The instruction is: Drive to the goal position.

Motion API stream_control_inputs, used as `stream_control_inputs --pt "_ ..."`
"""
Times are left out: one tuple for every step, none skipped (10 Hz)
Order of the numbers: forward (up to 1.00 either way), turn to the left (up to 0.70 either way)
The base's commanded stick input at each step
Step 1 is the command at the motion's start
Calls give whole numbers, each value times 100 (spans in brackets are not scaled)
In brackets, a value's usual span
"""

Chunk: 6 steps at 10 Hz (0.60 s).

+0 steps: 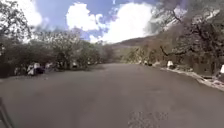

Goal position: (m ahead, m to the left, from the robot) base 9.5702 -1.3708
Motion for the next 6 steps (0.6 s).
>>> stream_control_inputs --pt "70 0" --pt "70 0" --pt "70 0" --pt "70 0" --pt "70 0" --pt "70 0"
